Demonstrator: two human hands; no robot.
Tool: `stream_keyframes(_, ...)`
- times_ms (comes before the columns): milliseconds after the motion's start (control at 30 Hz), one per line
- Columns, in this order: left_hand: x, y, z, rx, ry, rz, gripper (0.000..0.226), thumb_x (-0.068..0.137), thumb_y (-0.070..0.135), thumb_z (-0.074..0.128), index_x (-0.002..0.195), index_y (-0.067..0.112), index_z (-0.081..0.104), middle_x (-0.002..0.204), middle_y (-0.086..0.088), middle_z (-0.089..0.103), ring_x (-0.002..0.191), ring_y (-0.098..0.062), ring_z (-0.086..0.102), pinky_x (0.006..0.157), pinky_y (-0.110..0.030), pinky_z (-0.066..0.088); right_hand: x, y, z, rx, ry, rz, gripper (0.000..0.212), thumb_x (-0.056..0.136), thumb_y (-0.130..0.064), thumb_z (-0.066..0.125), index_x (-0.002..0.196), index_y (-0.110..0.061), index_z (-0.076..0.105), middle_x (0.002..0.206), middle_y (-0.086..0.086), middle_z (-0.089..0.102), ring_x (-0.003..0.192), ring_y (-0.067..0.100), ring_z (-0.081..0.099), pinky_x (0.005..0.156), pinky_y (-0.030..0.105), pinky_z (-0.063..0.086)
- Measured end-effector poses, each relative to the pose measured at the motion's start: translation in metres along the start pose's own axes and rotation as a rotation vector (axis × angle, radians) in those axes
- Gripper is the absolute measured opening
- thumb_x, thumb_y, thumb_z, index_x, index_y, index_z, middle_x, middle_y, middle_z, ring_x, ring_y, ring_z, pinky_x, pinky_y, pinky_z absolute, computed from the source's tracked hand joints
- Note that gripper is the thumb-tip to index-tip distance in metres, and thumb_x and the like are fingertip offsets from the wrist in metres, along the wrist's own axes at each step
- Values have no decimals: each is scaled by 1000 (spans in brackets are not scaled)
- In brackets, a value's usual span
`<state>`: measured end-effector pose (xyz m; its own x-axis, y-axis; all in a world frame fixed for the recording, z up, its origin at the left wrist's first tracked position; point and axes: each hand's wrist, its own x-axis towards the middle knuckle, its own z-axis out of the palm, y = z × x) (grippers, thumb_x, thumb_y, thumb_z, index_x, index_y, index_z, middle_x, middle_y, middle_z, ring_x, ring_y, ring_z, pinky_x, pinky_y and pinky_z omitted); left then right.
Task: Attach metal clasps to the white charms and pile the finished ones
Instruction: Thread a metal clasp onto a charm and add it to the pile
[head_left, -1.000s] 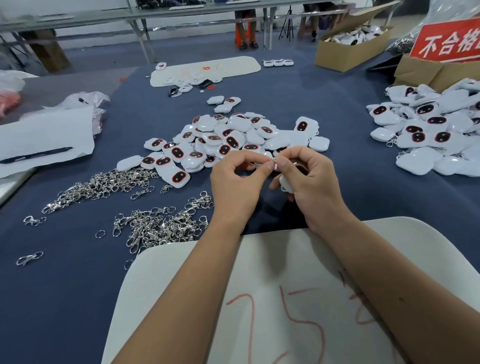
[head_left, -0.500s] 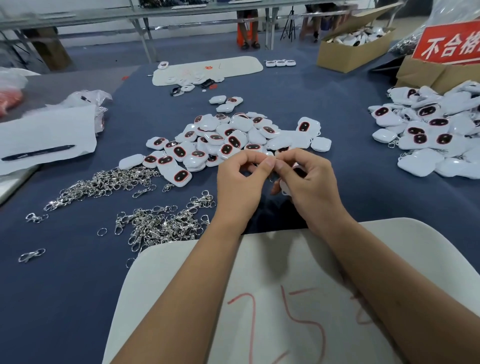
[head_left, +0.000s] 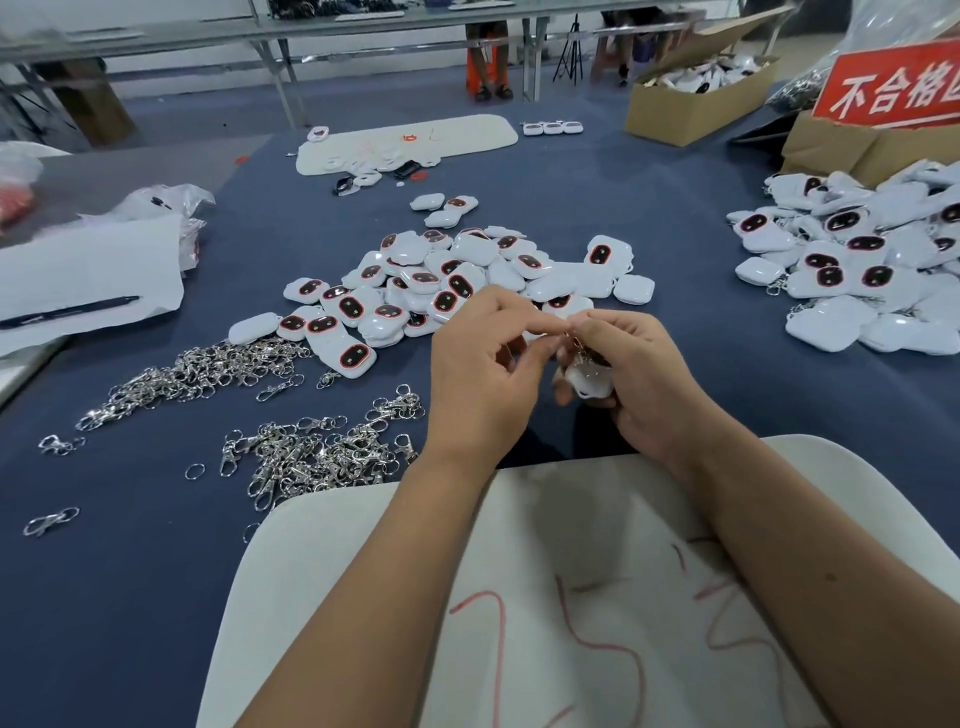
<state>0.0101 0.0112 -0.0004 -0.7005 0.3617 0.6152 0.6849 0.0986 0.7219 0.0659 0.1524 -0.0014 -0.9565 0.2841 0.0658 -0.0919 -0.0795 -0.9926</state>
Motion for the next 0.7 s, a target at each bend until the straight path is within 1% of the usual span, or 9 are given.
stream_keyframes(100, 1, -3, -2, 147, -28, 101, 18, 85, -3, 74, 91, 14, 78, 88, 0, 63, 80, -11, 57, 69, -14, 40, 1, 3, 0, -9, 11, -5, 31, 96, -16, 53, 66, -11, 62, 63, 15, 56, 45, 24, 58, 39, 19, 30)
stream_keyframes(233, 3, -8, -8, 283, -106, 197, 11, 88, 2, 74, 91, 13, 74, 89, 5, 62, 83, -14, 55, 73, -24, 43, 2, 5, 2, -48, 5, -12, 26, 89, -15, 52, 69, 0, 58, 62, 14, 51, 42, 26, 58, 42, 21, 33)
stream_keyframes(300, 4, -9, -11, 301, -127, 236, 9, 89, 4, 73, 90, 13, 72, 89, 6, 62, 84, -13, 54, 73, -23, 41, 2, 5, 2, -69, 2, -13, 27, 94, -12, 51, 73, 4, 59, 64, 17, 51, 42, 26, 58, 41, 20, 34)
stream_keyframes(367, 4, -8, -11, 294, -128, 238, 9, 88, 5, 70, 88, 14, 69, 87, 9, 61, 82, -10, 53, 72, -20, 38, 1, 6, 2, -98, -2, -25, 31, 101, -10, 50, 74, 3, 58, 66, 17, 53, 44, 27, 59, 43, 21, 37)
stream_keyframes(400, 3, -7, -10, 277, -113, 212, 9, 88, 6, 69, 87, 15, 66, 86, 10, 60, 80, -10, 53, 70, -20, 39, 1, 7, 2, -101, -3, -42, 33, 104, -14, 50, 77, 4, 58, 69, 18, 56, 46, 27, 60, 45, 23, 40)
stream_keyframes(467, 0, -7, -7, 220, -71, 118, 9, 87, 9, 68, 84, 16, 63, 81, 11, 61, 75, -11, 56, 65, -23, 42, 1, 7, 4, -60, -1, -85, 39, 108, -26, 51, 91, 7, 60, 80, 22, 62, 50, 30, 61, 50, 30, 47)
stream_keyframes(533, -1, -9, -6, 177, -60, 30, 10, 88, 11, 69, 81, 15, 64, 76, 8, 62, 70, -13, 57, 61, -27, 44, -1, 7, 5, -25, -2, -106, 38, 106, -33, 56, 99, 4, 64, 88, 21, 69, 54, 31, 61, 53, 33, 51)
stream_keyframes(633, -1, -10, -6, 82, -15, -66, 11, 86, 8, 68, 77, 14, 64, 68, 6, 61, 64, -13, 56, 58, -19, 39, -2, 8, 5, -92, 15, -144, 17, 99, -20, 71, 98, -3, 70, 86, 15, 73, 58, 29, 61, 57, 35, 54)
stream_keyframes(700, -1, -9, -7, 17, 10, -133, 12, 84, 6, 68, 76, 14, 65, 66, 9, 60, 63, -8, 54, 58, -15, 39, -2, 9, 4, -112, 59, -152, 9, 97, -12, 71, 91, -6, 72, 79, 6, 72, 56, 25, 62, 57, 32, 51)
